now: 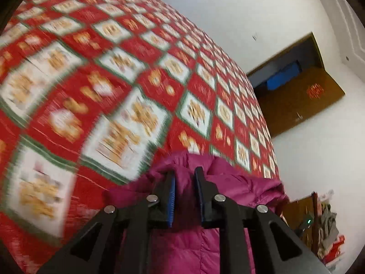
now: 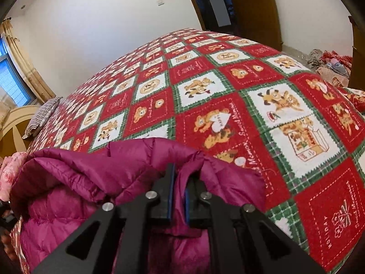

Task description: Fold large clothes

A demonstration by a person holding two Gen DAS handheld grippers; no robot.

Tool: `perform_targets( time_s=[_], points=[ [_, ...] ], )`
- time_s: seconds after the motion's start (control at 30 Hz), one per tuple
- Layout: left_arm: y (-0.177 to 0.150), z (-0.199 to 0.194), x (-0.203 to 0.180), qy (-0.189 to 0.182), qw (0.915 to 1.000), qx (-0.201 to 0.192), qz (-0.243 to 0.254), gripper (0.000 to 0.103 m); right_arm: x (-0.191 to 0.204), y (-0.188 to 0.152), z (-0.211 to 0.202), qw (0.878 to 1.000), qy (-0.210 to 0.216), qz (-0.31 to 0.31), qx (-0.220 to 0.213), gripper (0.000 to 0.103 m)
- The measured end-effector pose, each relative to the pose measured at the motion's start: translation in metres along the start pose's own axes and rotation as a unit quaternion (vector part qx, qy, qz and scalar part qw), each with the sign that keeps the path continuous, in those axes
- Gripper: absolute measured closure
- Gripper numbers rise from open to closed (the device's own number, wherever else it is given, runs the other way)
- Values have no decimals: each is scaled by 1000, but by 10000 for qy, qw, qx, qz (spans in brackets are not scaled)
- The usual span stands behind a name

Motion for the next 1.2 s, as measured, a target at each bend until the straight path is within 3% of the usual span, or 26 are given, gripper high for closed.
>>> perform_targets(
  time_s=[0.03, 0.07, 0.1, 0.2, 0.23, 0.27, 0.33, 0.37, 0.43, 0.5, 0.53, 0.57, 0.7, 0.87, 0.93, 1.03, 1.2],
  points=[
    [5, -13, -5, 308, 9992, -226, 135, 56, 1, 1, -1, 10000, -1, -18, 12, 93],
    [9, -25, -12, 621, 9965, -465, 310, 43, 2, 1, -2, 10000, 14, -49, 34, 91],
    [11, -34, -18, 741, 9942, -645, 440, 24, 3, 2, -4, 9999, 37, -97, 64, 90],
    [13, -53, -42, 915, 9872, -986, 856, 20, 2, 13, -26, 9996, 248, -128, 9, 86],
    [12, -52, -50, 1013, 9850, -946, 1029, 20, -1, 18, -41, 9993, 338, -81, -128, 74],
    [8, -49, -59, 1124, 9824, -865, 1218, 20, -4, 23, -56, 9989, 374, -39, -288, 49],
    [1, -36, -73, 1221, 9772, -690, 1597, 20, -6, 31, -84, 9973, 247, 28, -697, 15],
    [-6, -25, -82, 1261, 9735, -597, 1812, 20, -4, 36, -102, 9950, 178, 23, -983, 14],
    [-20, -6, -99, 1322, 9638, -421, 2276, 20, 7, 44, -124, 9919, 117, -199, -1248, 15],
    [-33, 15, -116, 1381, 9538, -290, 2653, 20, 33, 48, -134, 9907, 131, -678, -1173, 33],
    [-36, 24, -119, 1401, 9515, -254, 2729, 20, 50, 47, -132, 9895, 196, -979, -1045, 51],
    [-39, 36, -124, 1441, 9487, -181, 2809, 20, 64, 44, -128, 9879, 227, -1201, -954, 60],
    [-43, 77, -131, 1699, 9420, -16, 2894, 20, 122, 33, -78, 9802, 338, -1897, -451, 64],
    [-41, 113, -110, 2242, 9312, 30, 2875, 20, 137, 11, -8, 9795, 19, -2012, 7, 64],
    [-41, 121, -94, 2305, 9347, 94, 2705, 20, 135, -3, 10, 9776, -97, -2102, 69, 64],
    [-43, 124, -76, 1999, 9505, 51, 2379, 17, 125, -9, 17, 9800, -11, -1989, 92, 64],
    [-50, 128, -70, 1896, 9537, -220, 2326, 14, 118, -12, 19, 9831, 196, -1816, 99, 64]
  ],
)
Point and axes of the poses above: each gripper's, at about its wrist camera, not at the fingertips, and z roughly the way its jaws point, x to its left, y to its top, the point moved 3 cm from there along z, roughly the way its jaws point, and after that the axes turned 9 degrees about -y, right-handed, at the moved point
